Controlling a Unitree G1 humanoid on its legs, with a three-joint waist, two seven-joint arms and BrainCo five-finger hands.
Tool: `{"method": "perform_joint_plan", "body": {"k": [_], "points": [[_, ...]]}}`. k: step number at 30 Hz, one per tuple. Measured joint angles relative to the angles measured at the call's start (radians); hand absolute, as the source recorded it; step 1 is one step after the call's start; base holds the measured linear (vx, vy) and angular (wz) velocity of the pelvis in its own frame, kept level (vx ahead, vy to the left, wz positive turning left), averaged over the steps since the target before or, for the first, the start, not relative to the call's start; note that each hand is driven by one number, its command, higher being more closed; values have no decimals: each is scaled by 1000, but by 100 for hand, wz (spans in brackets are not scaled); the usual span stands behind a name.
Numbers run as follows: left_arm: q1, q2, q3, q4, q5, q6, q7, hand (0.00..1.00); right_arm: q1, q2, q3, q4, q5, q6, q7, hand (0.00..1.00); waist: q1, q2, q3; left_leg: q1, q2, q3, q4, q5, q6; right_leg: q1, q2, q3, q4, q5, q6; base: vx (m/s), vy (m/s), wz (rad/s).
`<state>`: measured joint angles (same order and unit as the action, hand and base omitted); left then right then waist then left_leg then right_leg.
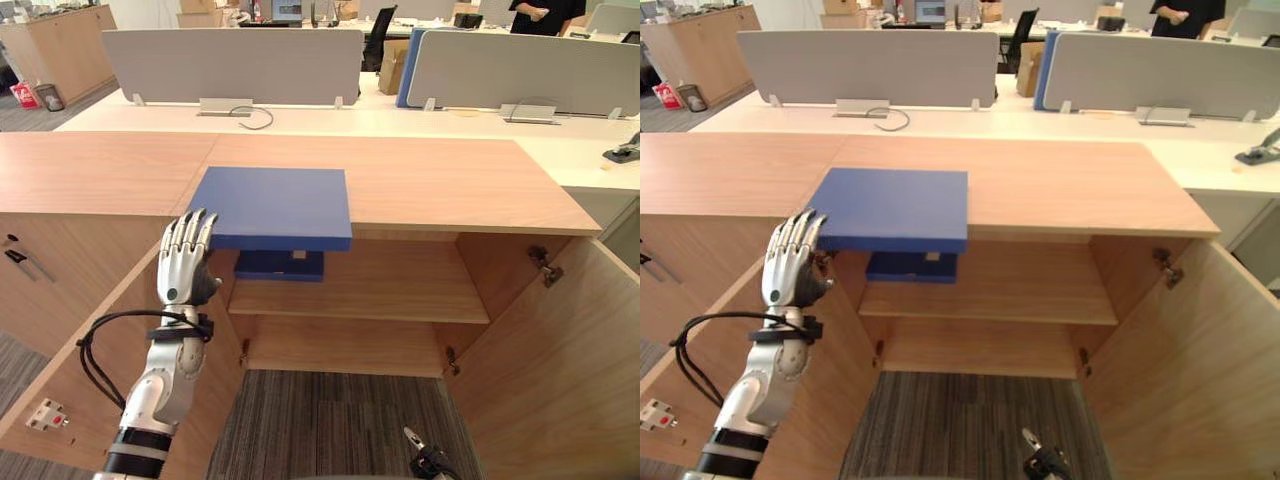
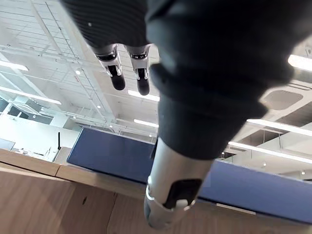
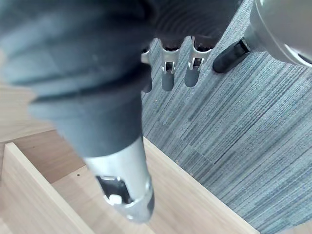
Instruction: Walk over to the cabinet, pick up the folder, carry it to the office cabinet, place the folder inside the office cabinet, then close the office cabinet door
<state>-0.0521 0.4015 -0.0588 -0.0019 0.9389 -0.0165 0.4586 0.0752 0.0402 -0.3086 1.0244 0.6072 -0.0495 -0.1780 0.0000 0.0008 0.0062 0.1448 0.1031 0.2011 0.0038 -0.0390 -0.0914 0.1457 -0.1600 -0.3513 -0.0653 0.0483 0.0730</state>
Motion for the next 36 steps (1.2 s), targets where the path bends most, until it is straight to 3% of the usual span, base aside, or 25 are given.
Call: {"method": "perform_joint_plan", "body": {"k": [11,26,27,36], "points": [[-117,15,-44,179,9,18,-28,0,37,-41,-63,49,0,9,-1,0,-25,26,-1,0,-1,-2,-8,2,-1,1,7,6,-18,8,0,-18,7,-1],[-223,56,-79,268,9,46,-27,0,37,-46,-93,73,0,9,0,0,-57,27,3,13,-1,8,-17,0,1,-3,8,25,-24,14,1,-30,12,-2],[-225,56,-79,269,9,46,-27,100,38,-46,-97,76,0,9,-1,0,-60,28,5,13,-1,8,-18,0,0,-4,8,26,-24,14,1,0,0,0],[-329,54,-74,376,9,50,-7,100,36,-46,-101,80,-1,9,-1,0,-67,27,17,13,-2,6,-20,0,0,-6,9,27,-24,15,1,-4,1,0]]}}
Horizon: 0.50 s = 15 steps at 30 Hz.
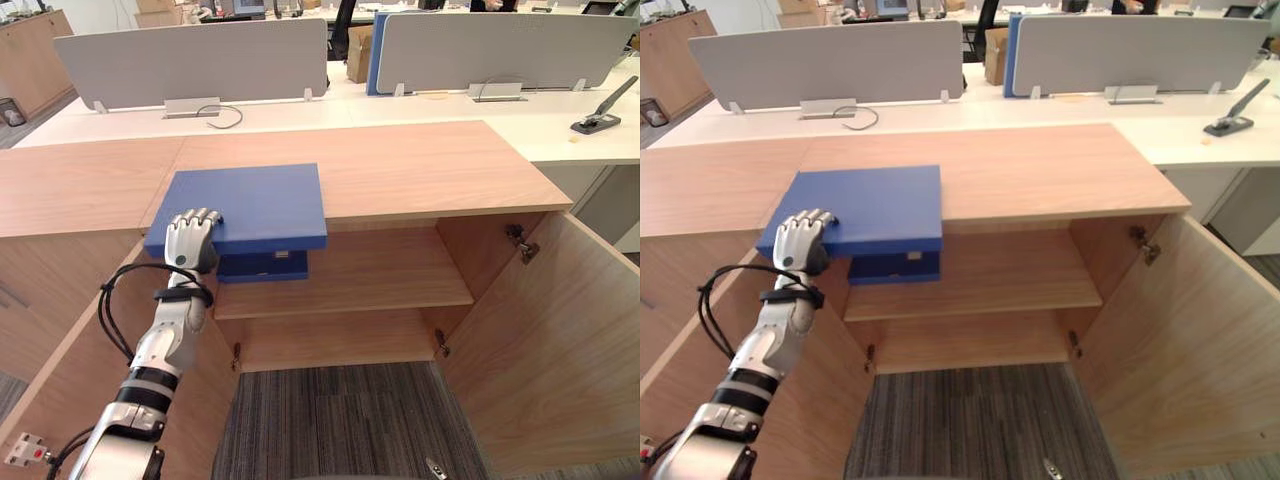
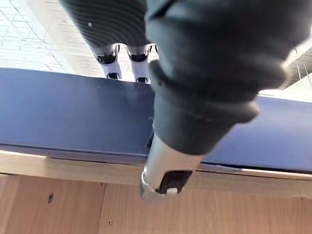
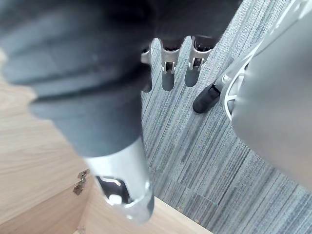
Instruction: Walk over to the cabinet, pick up the folder, carry it to the office cabinet, place the folder inside the office cabinet, then close the office cabinet door
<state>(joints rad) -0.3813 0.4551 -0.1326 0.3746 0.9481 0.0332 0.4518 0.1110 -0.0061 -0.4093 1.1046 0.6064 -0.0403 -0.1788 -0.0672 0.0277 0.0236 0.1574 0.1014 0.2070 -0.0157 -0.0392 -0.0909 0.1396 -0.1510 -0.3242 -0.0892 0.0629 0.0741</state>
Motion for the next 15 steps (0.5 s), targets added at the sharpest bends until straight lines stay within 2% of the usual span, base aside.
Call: {"method": "perform_joint_plan", "body": {"k": [5,9,15], "points": [[-58,-14,7,70,-3,-1,7,100,0,0,0,0,0,0,0,0,-6,-2,7,2,0,-1,1,0,0,2,0,0,-1,0,0,-40,13,0],[-116,-15,24,156,-6,-1,14,100,0,0,-1,3,0,-1,1,0,-25,-1,13,3,0,-1,1,0,0,3,1,2,-1,0,0,-26,10,0],[-165,-14,32,211,-9,4,29,100,-1,-3,-10,22,1,-3,1,0,-37,-2,27,4,1,2,0,-2,-1,3,2,6,-2,0,0,-6,3,0]]}}
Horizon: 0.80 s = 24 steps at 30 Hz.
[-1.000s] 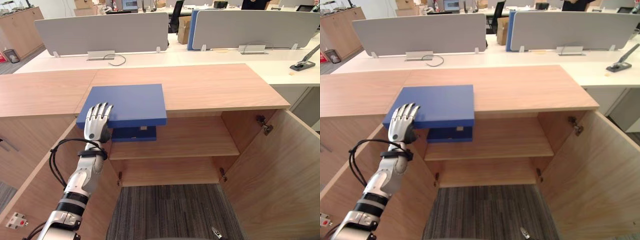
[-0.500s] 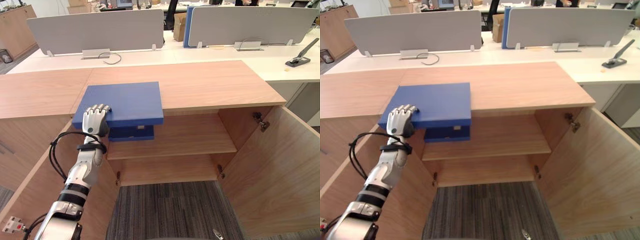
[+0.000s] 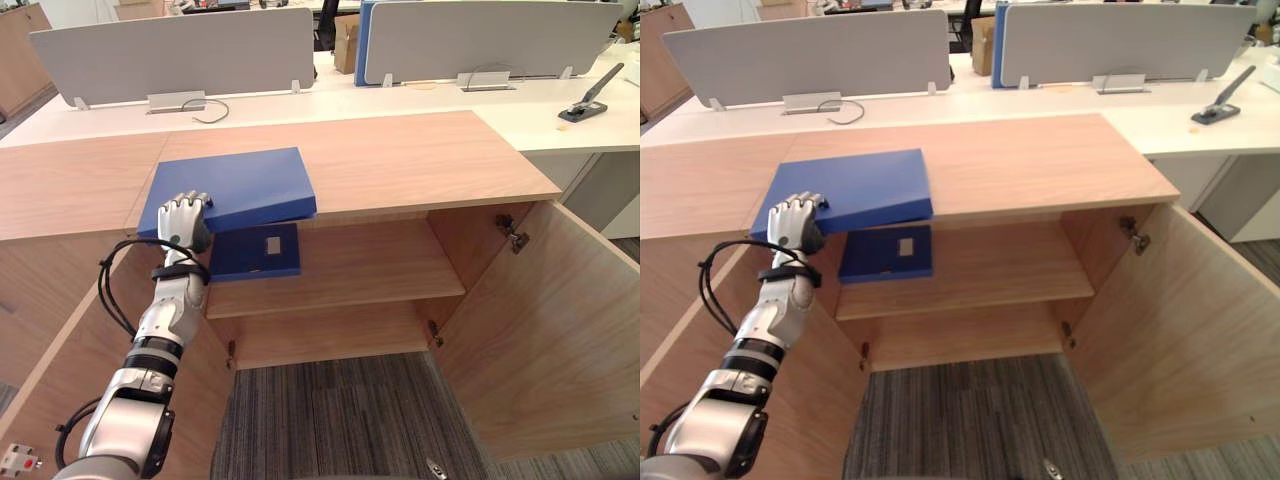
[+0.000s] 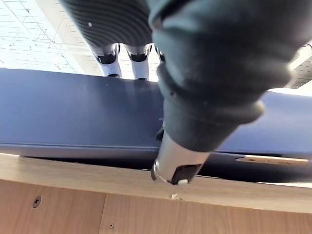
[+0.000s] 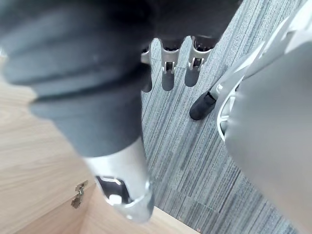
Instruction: Walk over to the cabinet, pick up the folder, carry it to the office cabinet, place the folder inside the office cabinet, then close the office cabinet door
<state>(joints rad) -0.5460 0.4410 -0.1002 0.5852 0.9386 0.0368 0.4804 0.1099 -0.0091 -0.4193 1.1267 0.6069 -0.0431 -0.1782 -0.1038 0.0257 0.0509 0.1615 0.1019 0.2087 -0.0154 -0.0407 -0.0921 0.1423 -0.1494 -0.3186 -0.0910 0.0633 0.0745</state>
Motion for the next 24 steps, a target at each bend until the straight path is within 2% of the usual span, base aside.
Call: {"method": "perform_joint_plan", "body": {"k": [4,5,7,9,10,11,12,13,15,18,19,20,22,23,24], "points": [[0,-5,-2,-17,-7,4,5,100,-4,3,-21,8,0,0,-1,0,-4,-1,4,0,0,0,0,-1,0,1,0,0,0,0,0,0,0,0],[19,-16,-1,-66,-22,16,4,100,-4,3,-21,8,0,0,-1,0,-5,-2,8,0,0,-1,0,-1,0,0,0,0,0,0,0,0,0,0],[91,-50,0,-210,-48,23,4,100,-3,3,-20,7,0,0,-4,0,-4,-1,13,-2,0,-1,0,-1,1,-2,-1,0,0,0,-1,0,0,0],[226,-127,-10,-447,-70,13,2,100,-4,2,-20,7,-1,1,-9,0,-1,1,25,-2,-1,-3,-1,-4,3,-1,-2,-1,1,0,-1,0,0,0],[308,-179,-32,-581,-87,-6,-1,100,-3,6,-22,7,-1,1,-12,0,10,2,26,-6,-2,-6,2,-3,4,1,-5,2,6,1,1,0,0,0],[349,-206,-49,-642,-106,-24,-3,100,-2,6,-24,8,-2,1,-13,0,13,2,26,-7,-3,-8,3,-3,4,0,-6,5,6,1,2,0,0,-7],[424,-262,-94,-744,-156,-66,-9,100,2,8,-29,7,-4,1,-17,0,21,2,26,-5,-3,-12,4,-4,5,0,-7,11,6,1,2,0,0,-5],[475,-313,-139,-808,-236,-115,-23,100,3,9,-30,7,-6,1,-23,0,36,2,26,-3,-4,-13,4,-4,5,4,-8,12,7,1,2,0,0,0],[530,-372,-191,-877,-371,-174,-53,100,3,11,-28,4,-24,0,-27,0,46,2,26,-2,-4,-12,6,-4,5,6,-9,13,8,1,2,0,0,0],[605,-430,-218,-920,-607,-225,-96,100,10,12,-19,-10,-41,-1,-30,0,53,6,23,-1,2,-6,14,-9,4,6,-10,17,23,-6,12,-40,2,-3],[632,-440,-214,-921,-740,-236,-121,100,21,13,-18,-23,-41,-1,-30,0,63,8,21,-1,8,-6,23,-15,2,4,-9,19,38,-12,20,-97,1,-3],[647,-441,-208,-922,-828,-242,-139,100,28,13,-13,-28,-41,-1,-30,0,68,9,19,-1,10,-6,25,-16,1,4,-8,19,42,-14,23,-104,-11,2],[707,-447,-161,-925,-1112,-248,-201,100,43,12,-10,-35,-41,0,-27,0,84,13,14,-2,16,-8,23,-16,1,2,-3,19,50,-18,26,-99,-14,3],[719,-452,-148,-927,-1185,-249,-214,100,45,12,-11,-35,-41,0,-26,0,88,13,14,-2,17,-8,21,-16,1,1,-2,18,50,-18,26,-73,-6,3],[736,-466,-126,-930,-1307,-252,-235,100,51,11,-11,-35,-42,1,-22,0,98,11,13,-5,19,-10,20,-15,0,-2,0,17,52,-18,26,-48,-3,4]]}}
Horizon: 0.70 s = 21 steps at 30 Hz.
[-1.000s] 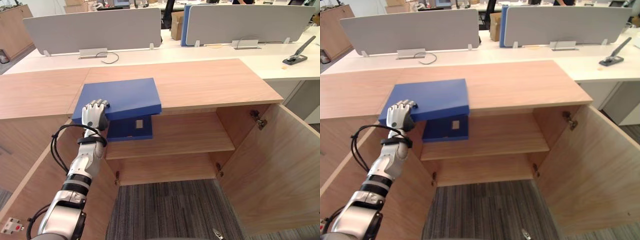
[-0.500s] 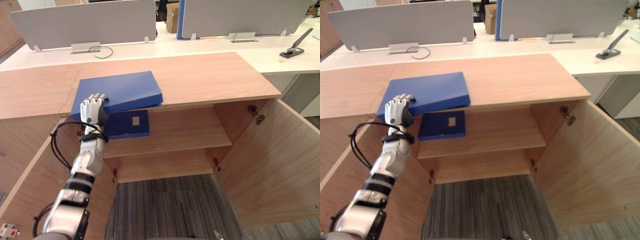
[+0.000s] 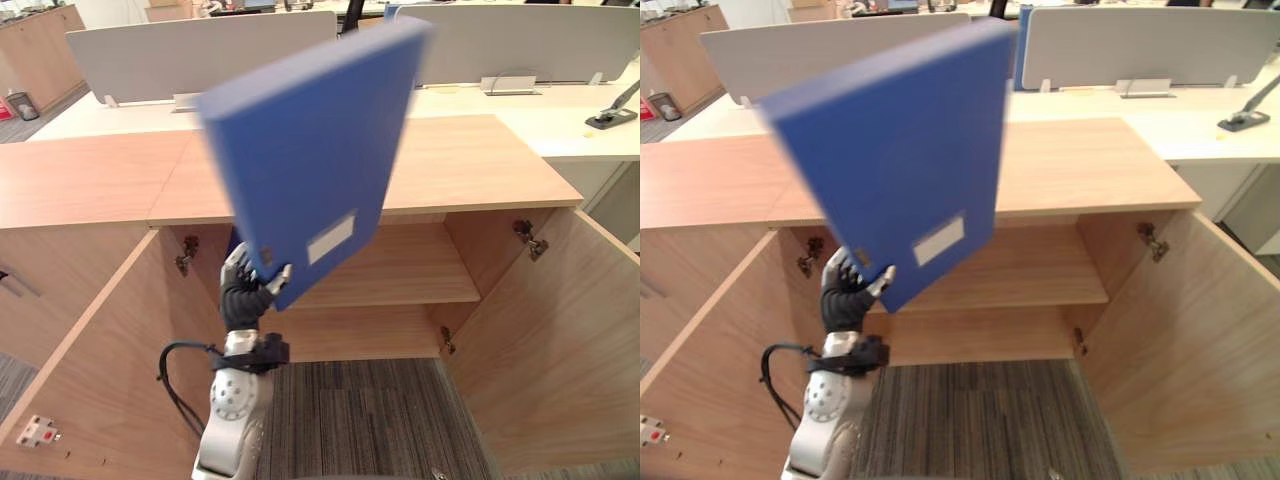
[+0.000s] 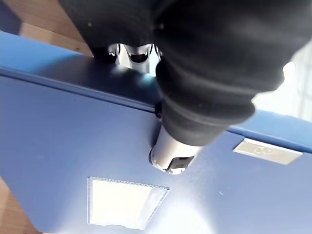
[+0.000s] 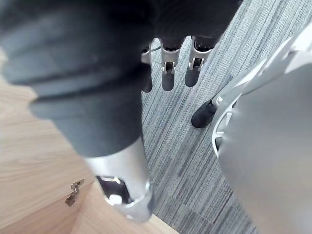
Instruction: Walk over to the cabinet, pick up the folder, carry it to the office cabinet, place the folder inside the office cabinet, then close the office cabinet door
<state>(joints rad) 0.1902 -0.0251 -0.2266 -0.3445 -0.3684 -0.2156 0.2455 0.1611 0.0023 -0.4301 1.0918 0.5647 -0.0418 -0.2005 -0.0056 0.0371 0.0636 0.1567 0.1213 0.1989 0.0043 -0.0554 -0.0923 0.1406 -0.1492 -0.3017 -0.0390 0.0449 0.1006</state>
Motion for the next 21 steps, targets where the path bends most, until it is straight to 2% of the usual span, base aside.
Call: {"method": "perform_joint_plan", "body": {"k": [3,8,11,15,16,17,18,21], "points": [[31,-15,33,0,-218,-15,-44,100,11,1,0,2,1,10,7,0,11,-8,-23,-17,-1,-24,-3,15,-9,-1,-2,-28,3,-5,1,-26,-4,23],[81,-13,39,-5,-319,-17,-94,100,8,-2,61,-14,42,8,22,0,36,-23,-42,-15,-3,-35,-18,30,-12,0,-4,-46,8,-9,-1,7,13,12],[118,-12,44,-8,-353,-15,-120,100,19,13,165,-167,103,0,21,0,34,-30,-44,-14,-2,-34,-25,36,-14,-4,-3,-46,9,-9,-1,-29,9,-1],[169,-14,48,-8,-307,18,-129,100,37,60,339,-679,169,-36,21,0,35,-28,-46,-14,3,-31,-36,44,-14,-12,2,-44,12,-9,-1,-58,11,-2],[182,-13,53,-8,-252,28,-131,100,35,61,353,-823,189,-58,33,0,41,-28,-47,-14,4,-31,-36,44,-14,-13,3,-44,12,-9,-1,-39,10,0],[186,-12,57,-8,-223,33,-131,100,31,61,353,-886,198,-72,40,0,44,-29,-47,-15,4,-31,-36,44,-14,-13,4,-44,12,-9,-1,0,0,0],[190,-8,66,-8,-140,40,-131,100,19,62,346,-987,202,-101,53,0,47,-29,-46,-16,5,-31,-36,44,-14,-14,5,-44,11,-10,-1,0,0,0],[190,1,81,-8,29,55,-138,100,-18,65,329,-1171,201,-143,78,0,46,-30,-46,-16,4,-35,-35,44,-14,-16,6,-43,5,-9,-2,0,0,0]]}}
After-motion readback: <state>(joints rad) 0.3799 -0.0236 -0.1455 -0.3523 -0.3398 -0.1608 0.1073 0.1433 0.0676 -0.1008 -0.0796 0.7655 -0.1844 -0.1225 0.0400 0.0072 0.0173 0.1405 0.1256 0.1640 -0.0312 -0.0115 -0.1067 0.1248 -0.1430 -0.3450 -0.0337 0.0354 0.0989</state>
